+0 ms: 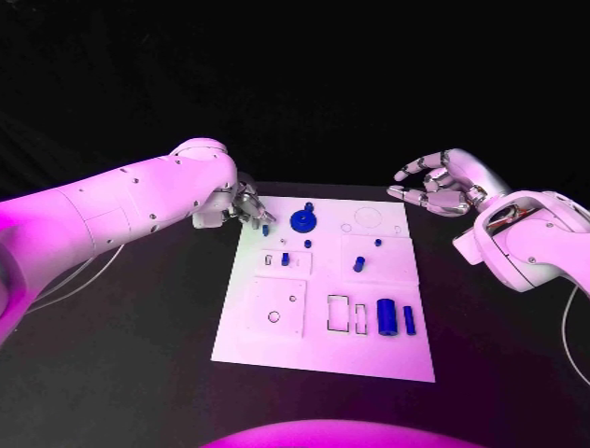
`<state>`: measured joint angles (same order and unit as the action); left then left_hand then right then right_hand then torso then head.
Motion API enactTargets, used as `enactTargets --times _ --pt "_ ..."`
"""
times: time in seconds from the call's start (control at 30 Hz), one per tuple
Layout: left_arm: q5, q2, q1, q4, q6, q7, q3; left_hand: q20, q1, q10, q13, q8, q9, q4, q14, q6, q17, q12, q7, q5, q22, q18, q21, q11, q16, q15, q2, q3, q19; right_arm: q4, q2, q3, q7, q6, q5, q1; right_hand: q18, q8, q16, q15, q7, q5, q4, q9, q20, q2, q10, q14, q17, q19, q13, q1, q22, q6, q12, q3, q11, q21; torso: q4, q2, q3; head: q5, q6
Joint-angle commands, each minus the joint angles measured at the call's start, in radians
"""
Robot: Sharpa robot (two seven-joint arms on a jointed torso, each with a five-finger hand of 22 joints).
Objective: Assemble the parts on the task board
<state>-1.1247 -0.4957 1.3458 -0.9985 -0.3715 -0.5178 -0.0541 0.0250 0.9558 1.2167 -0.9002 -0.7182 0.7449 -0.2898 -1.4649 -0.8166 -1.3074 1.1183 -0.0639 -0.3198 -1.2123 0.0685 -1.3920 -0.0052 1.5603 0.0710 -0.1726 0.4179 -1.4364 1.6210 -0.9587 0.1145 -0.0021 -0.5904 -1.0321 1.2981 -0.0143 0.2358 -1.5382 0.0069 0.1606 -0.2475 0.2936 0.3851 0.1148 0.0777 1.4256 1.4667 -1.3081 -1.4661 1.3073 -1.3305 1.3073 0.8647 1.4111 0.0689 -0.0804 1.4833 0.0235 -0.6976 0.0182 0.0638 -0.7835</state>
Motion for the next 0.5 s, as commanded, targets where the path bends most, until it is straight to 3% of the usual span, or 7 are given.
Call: enactTargets --times 0.03,0.5 --pt "0.018 0.004 -0.002 0.003 -0.024 0.011 -0.001 0.006 0.019 -0.009 0.003 0.009 -0.004 0.002 -0.102 -0.001 -0.253 -0.003 -0.006 0.001 0.0 0.003 0.007 0.002 0.003 -0.006 0.003 -0.006 0.006 -0.001 0.002 0.0 0.005 0.006 -0.007 -0.001 -0.01 0.005 0.006 -0.004 -0.002 -0.001 -0.004 -0.001 -0.007 -0.003 0.0 0.078 -0.144 -0.054 0.098 0.011 0.208 0.003 -0.004 -0.004 0.005 -0.005 0.0001 0.0 -0.0004 0.0 -0.001" --pt "0.03 0.014 -0.011 0.018 -0.017 0.018 -0.002 0.009 0.08 -0.016 0.009 0.02 -0.016 0.004 -0.102 -0.007 -0.253 -0.003 -0.008 -0.001 0.0 0.003 0.007 0.004 0.003 -0.008 0.023 -0.003 0.007 0.0 0.003 0.0 0.002 0.007 -0.007 -0.002 -0.01 0.005 0.006 -0.005 -0.002 -0.003 -0.004 -0.001 -0.007 -0.004 0.001 0.078 -0.143 -0.055 0.1 0.01 0.208 0.003 -0.003 -0.003 0.005 -0.005 -0.0011 -0.001 -0.0004 -0.002 -0.004"
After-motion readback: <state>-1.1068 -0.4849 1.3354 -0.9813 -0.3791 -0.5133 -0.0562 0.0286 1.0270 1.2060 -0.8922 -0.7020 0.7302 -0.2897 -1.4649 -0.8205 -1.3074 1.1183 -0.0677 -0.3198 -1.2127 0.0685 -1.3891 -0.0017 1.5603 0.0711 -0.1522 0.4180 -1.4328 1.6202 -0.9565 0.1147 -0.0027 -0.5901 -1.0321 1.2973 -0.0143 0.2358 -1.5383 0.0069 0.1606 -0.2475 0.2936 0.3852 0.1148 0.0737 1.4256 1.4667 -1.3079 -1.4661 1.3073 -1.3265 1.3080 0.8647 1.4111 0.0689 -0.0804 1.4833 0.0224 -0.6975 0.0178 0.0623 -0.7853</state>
